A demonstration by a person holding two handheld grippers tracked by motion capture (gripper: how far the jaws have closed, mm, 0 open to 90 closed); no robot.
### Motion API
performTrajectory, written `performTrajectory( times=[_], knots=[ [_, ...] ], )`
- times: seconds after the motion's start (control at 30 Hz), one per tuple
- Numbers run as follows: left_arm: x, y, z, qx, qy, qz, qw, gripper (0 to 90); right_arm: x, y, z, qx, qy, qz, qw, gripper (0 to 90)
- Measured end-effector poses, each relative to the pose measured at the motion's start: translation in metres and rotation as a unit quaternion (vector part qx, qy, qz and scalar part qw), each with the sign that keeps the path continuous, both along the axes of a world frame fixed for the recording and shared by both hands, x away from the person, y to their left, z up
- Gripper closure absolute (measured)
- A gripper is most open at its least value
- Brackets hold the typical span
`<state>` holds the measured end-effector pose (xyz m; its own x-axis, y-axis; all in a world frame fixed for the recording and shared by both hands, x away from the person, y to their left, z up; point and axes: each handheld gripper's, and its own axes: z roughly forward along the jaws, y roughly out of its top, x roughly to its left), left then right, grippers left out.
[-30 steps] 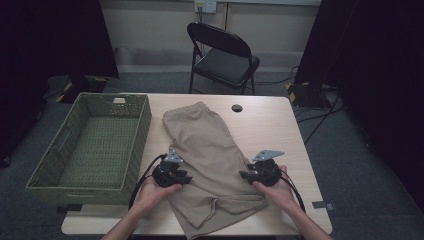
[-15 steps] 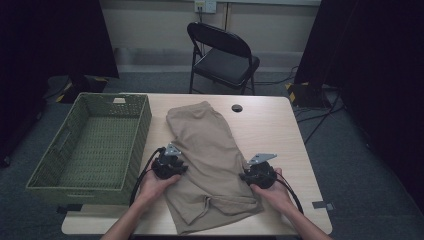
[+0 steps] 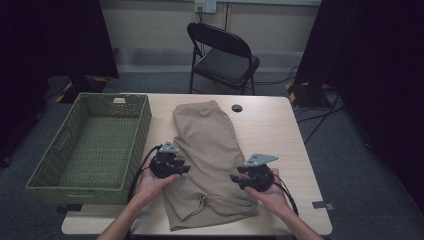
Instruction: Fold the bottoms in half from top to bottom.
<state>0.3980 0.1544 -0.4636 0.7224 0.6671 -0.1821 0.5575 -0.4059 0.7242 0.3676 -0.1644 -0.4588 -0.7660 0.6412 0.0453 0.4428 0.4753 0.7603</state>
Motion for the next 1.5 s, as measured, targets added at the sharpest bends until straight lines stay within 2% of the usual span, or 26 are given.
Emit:
performTrajectory(
  times=[0.1, 0.17, 0.23, 0.27, 0.3, 0.4, 0.43, 0.57, 0.63, 0.73, 0.83, 0.87, 0.93, 1.0, 1.07, 1.1, 1.17, 1.23, 1.37, 1.43, 1.5],
  knots=[
    [-0.013, 0.001, -0.004, 0.019, 0.001, -0.027, 0.9995, 64.1, -0.007, 0.021, 0.001, 0.003, 0.002, 0.032, 0.9995, 63.3],
    [-0.013, 0.003, -0.013, 0.047, 0.007, -0.024, 0.9986, 64.1, -0.011, 0.035, 0.003, 0.009, 0.003, 0.054, 0.9985, 66.5],
    [-0.007, 0.008, -0.024, 0.064, 0.012, -0.011, 0.9978, 63.9, -0.016, 0.049, 0.006, 0.013, 0.002, 0.077, 0.9969, 68.0],
    [-0.004, 0.01, -0.025, 0.056, 0.009, -0.008, 0.9983, 64.5, -0.019, 0.056, 0.008, 0.016, 0.001, 0.084, 0.9964, 67.9],
    [-0.002, 0.011, -0.025, 0.053, 0.012, 0.007, 0.9985, 64.3, -0.02, 0.063, 0.009, 0.018, 0.004, 0.091, 0.9957, 67.9],
    [0.001, 0.013, -0.026, 0.056, -0.001, 0.017, 0.9983, 62.9, -0.025, 0.082, 0.008, 0.028, 0.014, 0.119, 0.9924, 68.6],
    [0.002, 0.012, -0.027, 0.051, 0.0, 0.023, 0.9984, 62.9, -0.027, 0.089, 0.007, 0.03, 0.018, 0.13, 0.9909, 68.9],
    [0.004, 0.011, -0.026, 0.067, -0.007, 0.02, 0.9975, 62.2, -0.036, 0.116, -0.002, 0.023, 0.032, 0.178, 0.9833, 69.3],
    [0.006, 0.01, -0.027, 0.062, -0.006, 0.022, 0.9979, 62.0, -0.042, 0.125, -0.009, 0.011, 0.044, 0.2, 0.9788, 68.6],
    [0.006, 0.011, -0.027, 0.058, -0.001, 0.022, 0.9981, 61.9, -0.047, 0.131, -0.019, 0.003, 0.054, 0.216, 0.9749, 66.3],
    [0.007, 0.011, -0.026, 0.063, -0.006, 0.022, 0.9978, 61.5, -0.049, 0.134, -0.025, -0.003, 0.053, 0.227, 0.9724, 59.9],
    [0.007, 0.011, -0.026, 0.058, 0.002, 0.023, 0.998, 61.5, -0.049, 0.134, -0.026, -0.006, 0.054, 0.23, 0.9717, 57.6],
    [0.008, 0.012, -0.027, 0.054, 0.001, 0.023, 0.9983, 61.4, -0.05, 0.136, -0.03, -0.012, 0.057, 0.237, 0.9698, 55.0],
    [0.008, 0.013, -0.026, 0.054, 0.005, 0.023, 0.9983, 61.3, -0.054, 0.138, -0.034, -0.027, 0.049, 0.24, 0.9692, 53.9],
    [0.009, 0.013, -0.026, 0.056, 0.006, 0.024, 0.9981, 60.4, -0.058, 0.139, -0.036, -0.031, 0.032, 0.236, 0.9707, 57.5],
    [0.009, 0.014, -0.025, 0.059, 0.007, 0.027, 0.9979, 60.2, -0.058, 0.14, -0.036, -0.033, 0.028, 0.235, 0.971, 64.6],
    [0.009, 0.014, -0.025, 0.059, 0.008, 0.029, 0.9978, 59.3, -0.058, 0.141, -0.035, -0.032, 0.022, 0.225, 0.9737, 80.3],
    [0.008, 0.014, -0.024, 0.058, 0.006, 0.031, 0.9978, 59.1, -0.058, 0.142, -0.033, -0.024, 0.023, 0.23, 0.9727, 89.8],
    [0.009, 0.016, -0.023, 0.056, 0.006, 0.033, 0.9979, 59.0, -0.061, 0.15, -0.026, -0.01, 0.026, 0.237, 0.9711, 90.0],
    [0.009, 0.017, -0.023, 0.056, 0.007, 0.035, 0.9978, 58.9, -0.063, 0.155, -0.024, 0.002, 0.031, 0.245, 0.9691, 90.0],
    [0.009, 0.016, -0.024, 0.059, 0.007, 0.032, 0.9977, 58.6, -0.067, 0.162, -0.025, 0.003, 0.035, 0.254, 0.9666, 90.0]
  ],
)
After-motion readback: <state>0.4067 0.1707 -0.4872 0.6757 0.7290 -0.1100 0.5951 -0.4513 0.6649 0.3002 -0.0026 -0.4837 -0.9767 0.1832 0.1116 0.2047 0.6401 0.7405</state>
